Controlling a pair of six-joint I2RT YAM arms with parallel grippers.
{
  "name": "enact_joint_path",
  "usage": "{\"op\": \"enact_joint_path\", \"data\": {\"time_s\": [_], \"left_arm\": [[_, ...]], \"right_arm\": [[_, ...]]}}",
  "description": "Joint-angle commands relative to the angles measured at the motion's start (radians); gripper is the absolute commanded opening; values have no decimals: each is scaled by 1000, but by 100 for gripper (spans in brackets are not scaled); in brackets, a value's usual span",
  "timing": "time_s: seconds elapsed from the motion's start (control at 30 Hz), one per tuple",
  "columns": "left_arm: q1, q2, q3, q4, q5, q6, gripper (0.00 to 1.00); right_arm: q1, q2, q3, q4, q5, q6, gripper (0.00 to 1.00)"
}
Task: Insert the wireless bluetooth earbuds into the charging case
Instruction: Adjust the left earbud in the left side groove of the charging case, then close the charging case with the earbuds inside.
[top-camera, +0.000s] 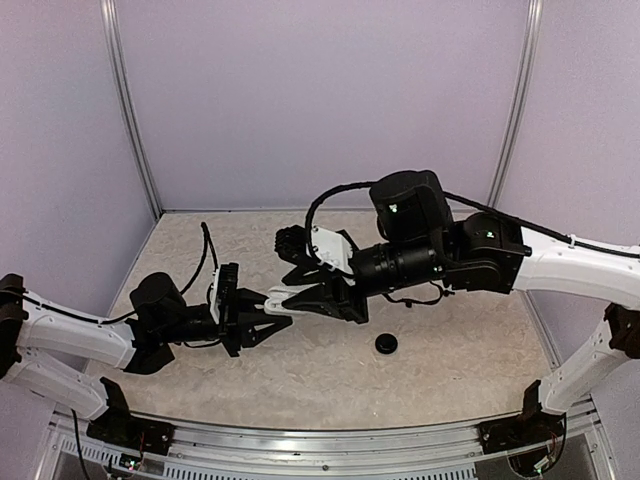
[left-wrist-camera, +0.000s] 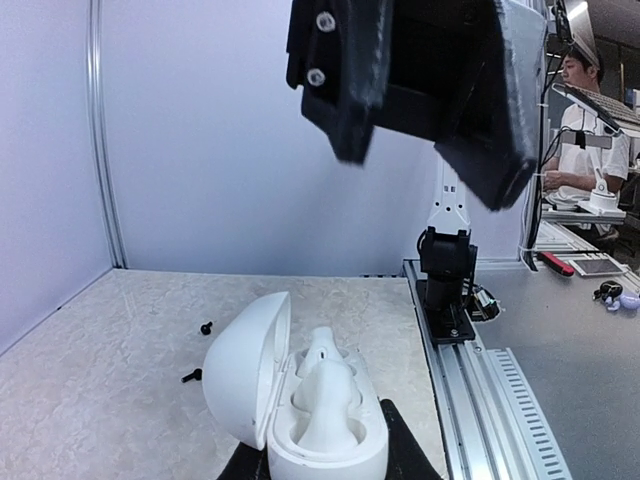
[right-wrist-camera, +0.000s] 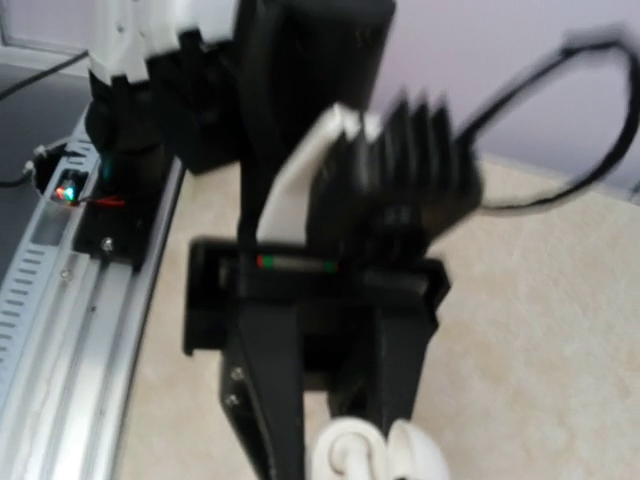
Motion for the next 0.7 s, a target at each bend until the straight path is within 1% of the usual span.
{"op": "enact_joint_path", "data": {"time_s": [0.0, 0.17, 0.27, 0.43, 0.67], "left_arm": [[-5, -6, 30, 54, 32, 8, 0], [-6, -11, 30, 56, 38, 7, 0], [-5, -22, 28, 54, 41, 7, 0], [-10, -32, 30, 53, 37, 5, 0], [-11, -43, 29, 51, 33, 7, 0]], "right_arm": [[-33, -71, -37, 68, -35, 33, 43], [-102, -107, -105, 89, -83, 69, 67], [-148, -103, -128, 91, -143, 97, 72], [-168, -63, -140, 83, -220, 118, 74], [-167, -3, -117, 65, -320, 107, 69]]}}
